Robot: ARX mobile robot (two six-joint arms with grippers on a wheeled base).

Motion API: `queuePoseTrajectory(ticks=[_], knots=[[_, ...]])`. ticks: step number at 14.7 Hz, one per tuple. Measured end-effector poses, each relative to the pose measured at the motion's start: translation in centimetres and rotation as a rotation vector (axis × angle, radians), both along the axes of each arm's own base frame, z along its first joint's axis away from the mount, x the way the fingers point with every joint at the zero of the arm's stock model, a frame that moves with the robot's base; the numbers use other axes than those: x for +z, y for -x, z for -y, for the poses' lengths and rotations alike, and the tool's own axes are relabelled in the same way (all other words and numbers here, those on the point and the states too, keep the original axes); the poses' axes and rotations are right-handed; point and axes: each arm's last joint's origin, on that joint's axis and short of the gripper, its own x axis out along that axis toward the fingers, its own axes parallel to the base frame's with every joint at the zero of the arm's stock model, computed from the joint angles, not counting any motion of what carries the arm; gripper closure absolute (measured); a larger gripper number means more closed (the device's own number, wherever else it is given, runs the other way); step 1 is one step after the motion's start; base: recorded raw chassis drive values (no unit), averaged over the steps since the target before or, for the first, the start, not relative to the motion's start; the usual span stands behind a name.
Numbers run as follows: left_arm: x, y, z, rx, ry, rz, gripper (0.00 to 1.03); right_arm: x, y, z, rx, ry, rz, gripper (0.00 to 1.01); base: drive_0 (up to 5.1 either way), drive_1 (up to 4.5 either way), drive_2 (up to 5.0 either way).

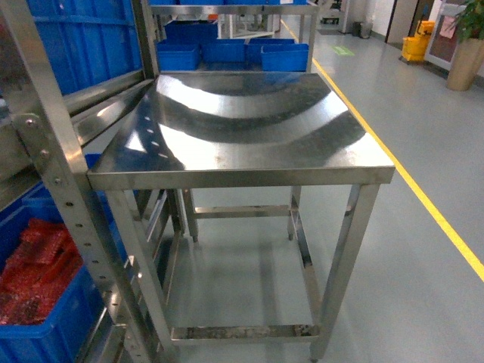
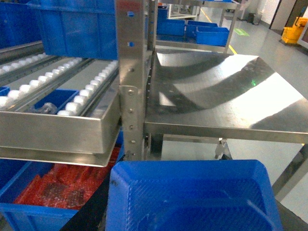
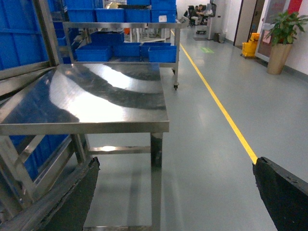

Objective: Pick blue part to blue bin on bottom shelf

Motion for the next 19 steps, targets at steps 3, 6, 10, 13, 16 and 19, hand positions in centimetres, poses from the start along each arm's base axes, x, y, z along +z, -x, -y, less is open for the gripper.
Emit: queuePoseTrajectory(ticks=[3,6,10,13,16,19], knots=[[0.00,0.00,-0.01,0.001,0.000,0.000,0.60,-0.01,0.00,0.00,0.000,0.000,-0.001,0.03,0.0,4.35,-4.3],[0.01,0.00,-0.01,0.001,0.000,0.001,0.60,0.01,0.00,0.00,0.000,0.000,0.001,0.03,-4.9,2.45,2.5],[0.00,-0.01,0.00,0.001,0.000,0.000,0.60,-0.02,0.00,0.00,0.000,0.000,-0.002,0.03,-4.9,2.45,2.5],[0.00,0.00,0.00,0.000,0.000,0.000,0.60,-0.01,0.00,0.00,0.000,0.000,-0.001,0.03,-5.0,2.27,2.3],[0.00,0.00,0.00,0.000,0.000,0.000,0.60,0.01,0.00,0.00,0.000,0.000,0.001,0.03,-5.1,2.24,2.2],[-0.01,-0.01,0.00,0.000,0.000,-0.001,0.60,0.00,0.00,0.00,0.000,0.000,0.000,0.03,-5.1,2.24,2.2]])
